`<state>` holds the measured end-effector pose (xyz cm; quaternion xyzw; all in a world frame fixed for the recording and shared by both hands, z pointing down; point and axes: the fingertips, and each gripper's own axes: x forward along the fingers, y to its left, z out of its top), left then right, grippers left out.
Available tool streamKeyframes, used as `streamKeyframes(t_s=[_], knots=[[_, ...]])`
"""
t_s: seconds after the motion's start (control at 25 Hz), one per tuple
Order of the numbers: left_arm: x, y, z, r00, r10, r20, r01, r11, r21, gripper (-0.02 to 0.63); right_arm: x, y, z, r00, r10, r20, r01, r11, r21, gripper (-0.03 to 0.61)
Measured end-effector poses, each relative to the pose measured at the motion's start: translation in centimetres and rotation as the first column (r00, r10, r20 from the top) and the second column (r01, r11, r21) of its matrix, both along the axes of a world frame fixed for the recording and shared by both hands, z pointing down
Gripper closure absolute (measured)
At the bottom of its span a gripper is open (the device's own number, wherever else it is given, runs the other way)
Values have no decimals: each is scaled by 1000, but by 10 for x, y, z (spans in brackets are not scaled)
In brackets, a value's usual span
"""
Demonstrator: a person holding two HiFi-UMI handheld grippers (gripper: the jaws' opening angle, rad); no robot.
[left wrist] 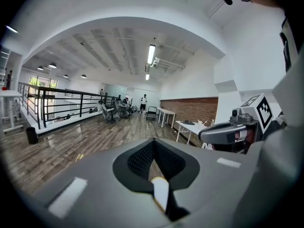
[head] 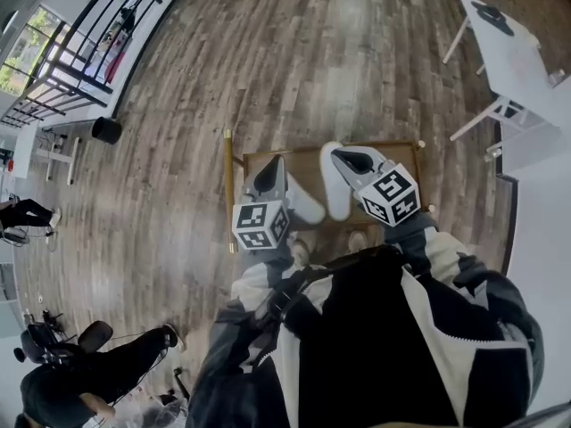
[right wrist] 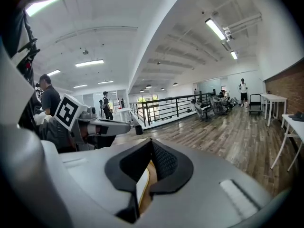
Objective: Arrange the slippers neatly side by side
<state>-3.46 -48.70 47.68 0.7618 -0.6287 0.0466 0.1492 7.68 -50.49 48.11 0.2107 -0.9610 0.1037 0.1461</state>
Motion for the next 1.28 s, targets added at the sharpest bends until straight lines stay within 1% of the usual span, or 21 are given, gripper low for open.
streamKeyframes(t_s=[0.08,0.2,0.32,0.4,0.48,0.56,0.6,0.68,0.72,0.76,0.8,0.84,0.92,1.04,1.12,1.2,1.28], knots=[[-2,-2,6,1000,12,8,-12,1000,-9,597,0,-2,-1,1000,12,-2,-12,1000,6,574],[-4,-2,28,1000,25,14,-24,998,-61,597,6,-6,0,999,44,1,-44,999,-2,573],[-2,0,63,999,38,-34,-42,991,-129,597,19,-8,2,997,71,-12,-71,997,-5,574],[-4,2,90,998,31,-58,-41,982,-182,597,29,-8,3,996,90,-16,-90,996,-2,574],[-8,5,117,998,14,-69,-30,969,-243,560,39,-9,3,994,111,-16,-111,994,-1,572],[-12,9,145,998,-6,-69,-15,951,-309,539,49,-10,5,991,129,-23,-129,992,-3,574],[-13,11,159,998,-16,-66,-7,940,-342,533,53,-10,7,990,136,-29,-136,991,-4,572],[-17,16,187,997,-45,-60,17,913,-407,500,61,-11,8,988,149,-37,-149,989,-2,572],[-20,19,200,996,-69,-62,35,899,-437,469,64,-12,9,987,154,-41,-155,988,0,574],[-22,22,211,993,-96,-68,53,883,-466,414,68,-13,9,986,159,-45,-160,987,2,574],[-23,25,222,990,-121,-74,69,866,-495,387,72,-13,9,985,165,-49,-165,986,3,573],[-25,28,234,987,-140,-78,79,848,-525,384,75,-13,10,984,170,-54,-170,985,4,574],[-27,32,256,983,-166,-81,89,812,-577,353,79,-13,11,982,180,-63,-180,984,3,574],[-30,32,274,979,-190,-70,106,775,-623,330,85,-12,13,979,193,-72,-194,981,0,574],[-30,32,282,974,-211,-79,111,754,-647,320,88,-11,14,977,198,-77,-199,980,-1,573],[-29,31,288,966,-239,-103,113,740,-663,311,90,-11,14,976,202,-83,-203,979,-1,572],[-29,28,291,959,-259,-117,116,732,-671,311,93,-10,15,975,205,-87,-206,979,-1,574]])
